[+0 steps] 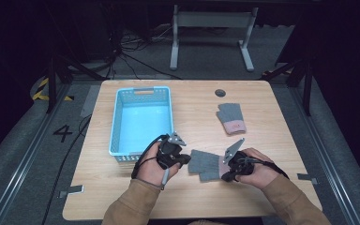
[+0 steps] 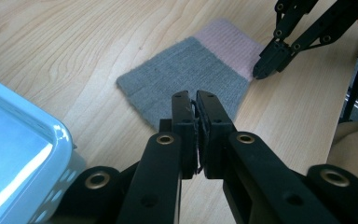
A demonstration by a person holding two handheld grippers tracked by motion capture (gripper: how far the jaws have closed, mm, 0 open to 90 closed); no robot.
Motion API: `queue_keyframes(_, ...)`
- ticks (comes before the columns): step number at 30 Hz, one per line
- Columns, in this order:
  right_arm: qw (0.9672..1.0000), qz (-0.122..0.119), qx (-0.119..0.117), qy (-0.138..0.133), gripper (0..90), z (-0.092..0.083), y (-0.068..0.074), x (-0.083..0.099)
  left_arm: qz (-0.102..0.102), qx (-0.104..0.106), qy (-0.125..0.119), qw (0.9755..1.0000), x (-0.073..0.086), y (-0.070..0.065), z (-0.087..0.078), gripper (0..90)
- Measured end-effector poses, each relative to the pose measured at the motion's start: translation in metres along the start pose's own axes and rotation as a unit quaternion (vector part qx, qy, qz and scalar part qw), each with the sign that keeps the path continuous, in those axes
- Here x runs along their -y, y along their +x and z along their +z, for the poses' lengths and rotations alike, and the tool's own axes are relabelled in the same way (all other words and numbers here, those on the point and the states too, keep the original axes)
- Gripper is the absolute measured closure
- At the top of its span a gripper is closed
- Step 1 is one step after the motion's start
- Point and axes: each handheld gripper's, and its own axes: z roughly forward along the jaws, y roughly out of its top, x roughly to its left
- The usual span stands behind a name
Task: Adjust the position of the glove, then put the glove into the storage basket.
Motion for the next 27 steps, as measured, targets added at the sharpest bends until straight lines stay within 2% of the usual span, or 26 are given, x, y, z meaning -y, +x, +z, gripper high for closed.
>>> queue_keyframes(9,0.9999,0.007,0.011,-0.004,90.0,-0.004,-0.005,0.006,0.002,0.0,0.0,1.0,-0.002,-0.001,0.002,85.7)
queue_keyframes(16,0.9994,0.004,0.004,-0.035,90.0,-0.017,-0.001,0.007,0.005,0.002,0.001,1.0,-0.003,-0.001,0.003,84.6)
queue_keyframes(17,0.9987,0.003,0.009,-0.05,90.0,-0.024,-0.001,0.006,0.005,0.002,0.0,1.0,-0.003,-0.001,0.002,84.3)
queue_keyframes(21,0.9963,0.013,0.021,-0.082,89.8,-0.034,-0.003,0.004,0.002,0.001,-0.003,1.0,-0.002,0.001,0.0,81.9)
queue_keyframes(24,0.994,0.03,0.037,-0.099,89.9,-0.041,-0.009,0.003,-0.004,0.001,-0.007,1.0,-0.001,0.003,-0.003,81.6)
queue_keyframes(27,0.9902,0.052,0.054,-0.118,90.0,-0.047,-0.018,0.0,-0.008,0.0,-0.009,0.9999,0.001,0.004,-0.005,80.5)
